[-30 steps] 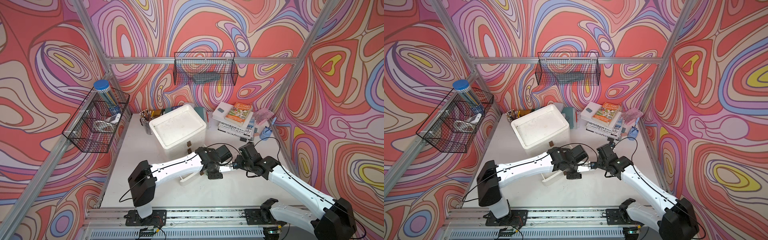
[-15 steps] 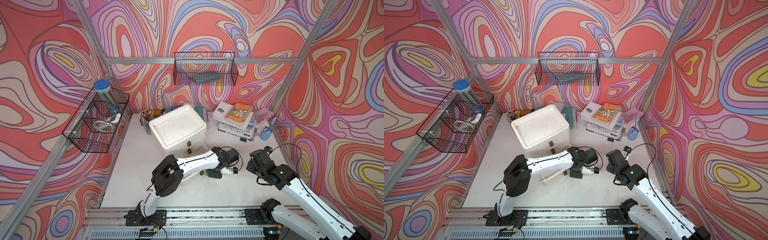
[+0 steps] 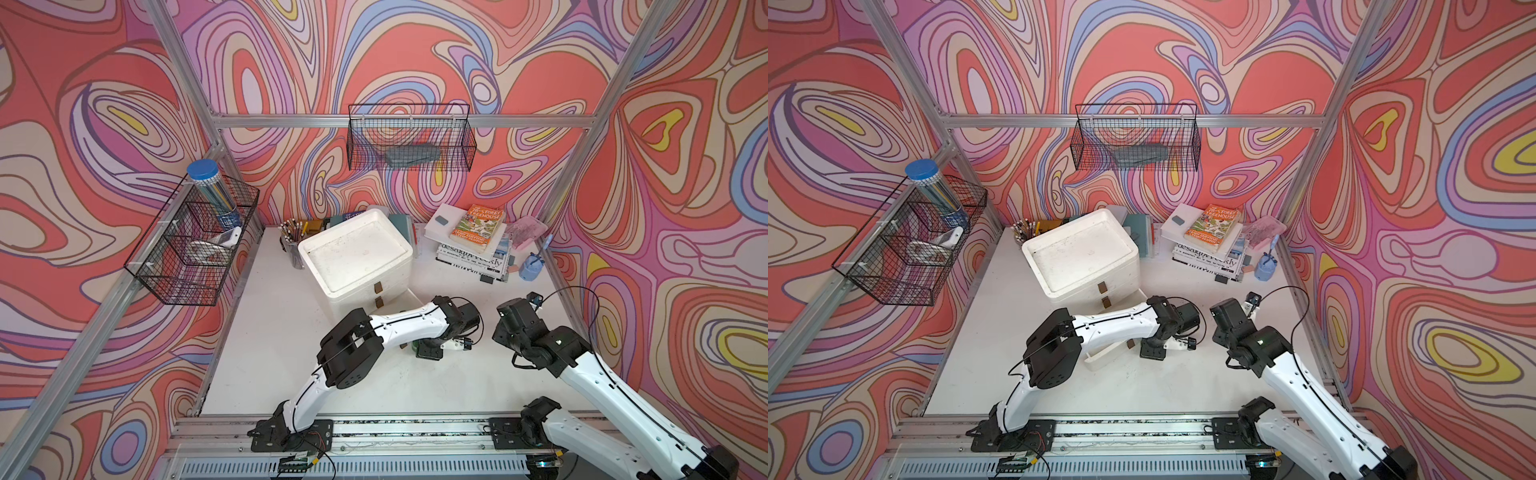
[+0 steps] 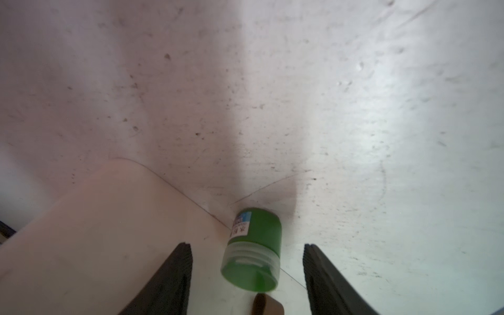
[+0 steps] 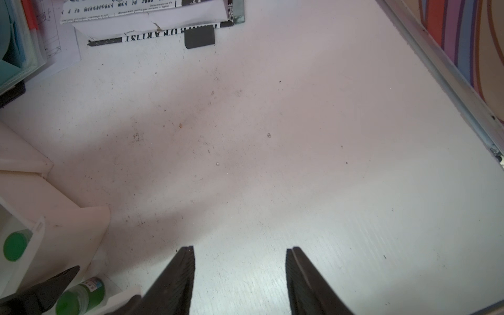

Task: Put the paint cans in the drawer according to color
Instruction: Pick up the paint can at the center of the board.

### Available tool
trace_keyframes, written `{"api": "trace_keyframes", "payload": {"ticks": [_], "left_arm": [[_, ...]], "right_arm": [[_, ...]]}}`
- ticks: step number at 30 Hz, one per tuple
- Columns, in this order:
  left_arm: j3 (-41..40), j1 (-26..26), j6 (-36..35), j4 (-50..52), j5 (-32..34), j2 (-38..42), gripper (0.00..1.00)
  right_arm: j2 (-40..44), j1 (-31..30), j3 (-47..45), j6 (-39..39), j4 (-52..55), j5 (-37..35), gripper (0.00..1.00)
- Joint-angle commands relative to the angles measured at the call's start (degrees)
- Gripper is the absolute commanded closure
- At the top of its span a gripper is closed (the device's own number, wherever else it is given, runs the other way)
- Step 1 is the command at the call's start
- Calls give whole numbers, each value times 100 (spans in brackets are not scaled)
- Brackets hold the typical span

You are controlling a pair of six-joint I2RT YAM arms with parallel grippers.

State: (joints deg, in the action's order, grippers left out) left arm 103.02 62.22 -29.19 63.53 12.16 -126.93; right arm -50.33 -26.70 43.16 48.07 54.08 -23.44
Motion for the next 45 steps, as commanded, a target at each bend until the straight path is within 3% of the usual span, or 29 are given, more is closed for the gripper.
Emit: {"api": "trace_keyframes", "payload": {"ticks": [1,14,31,45], "left_arm": [[193,-16,348,508,-27,-154,38],[285,-16,836,819,-653,-119,48],[267,-17,970,828,-619,-279,55],[290,-16,1067,765,-453,-25,72]], "right_arm": [[-56,24,98,-122,-79,-115,44],[-284,18,192,-316,-208,-101,43],[-206,16,163,-320,-160,-128,44],[-179,22,157,-325,-161,-161,44]]}}
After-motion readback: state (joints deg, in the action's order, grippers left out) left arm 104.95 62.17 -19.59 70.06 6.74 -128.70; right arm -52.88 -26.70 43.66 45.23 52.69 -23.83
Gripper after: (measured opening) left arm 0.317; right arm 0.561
